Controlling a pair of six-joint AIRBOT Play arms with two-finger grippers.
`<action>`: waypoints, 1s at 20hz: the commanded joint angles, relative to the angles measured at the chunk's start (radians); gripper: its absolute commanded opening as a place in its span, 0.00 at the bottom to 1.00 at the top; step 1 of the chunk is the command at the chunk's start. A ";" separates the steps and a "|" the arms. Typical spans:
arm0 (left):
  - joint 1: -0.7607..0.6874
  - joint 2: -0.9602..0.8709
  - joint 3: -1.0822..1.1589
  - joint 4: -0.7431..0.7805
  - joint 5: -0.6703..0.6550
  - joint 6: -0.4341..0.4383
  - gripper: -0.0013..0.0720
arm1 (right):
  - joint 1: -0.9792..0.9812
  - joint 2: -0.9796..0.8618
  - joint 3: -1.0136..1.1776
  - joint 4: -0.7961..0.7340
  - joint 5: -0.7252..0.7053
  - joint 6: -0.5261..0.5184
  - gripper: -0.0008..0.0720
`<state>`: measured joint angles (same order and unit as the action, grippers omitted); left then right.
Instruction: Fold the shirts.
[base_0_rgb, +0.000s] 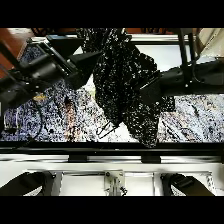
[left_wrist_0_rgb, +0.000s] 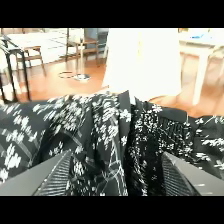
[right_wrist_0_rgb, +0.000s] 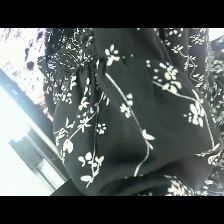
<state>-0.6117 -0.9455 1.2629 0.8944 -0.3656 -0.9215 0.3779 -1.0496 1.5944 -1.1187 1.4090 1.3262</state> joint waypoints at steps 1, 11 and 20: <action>-0.018 -0.050 0.001 0.045 0.063 0.064 1.00 | 0.000 -0.034 0.000 0.026 0.007 -0.011 0.09; -0.054 -0.172 0.008 0.060 0.365 0.064 1.00 | 0.000 -0.115 0.000 0.028 -0.055 -0.023 0.09; -0.039 -0.239 0.008 0.056 0.355 0.027 0.99 | 0.068 -0.198 0.000 -0.017 -0.139 -0.069 0.09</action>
<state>-0.6613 -1.1694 1.2705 0.9504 -0.0166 -0.8791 0.4042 -1.2175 1.5944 -1.0966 1.2961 1.2774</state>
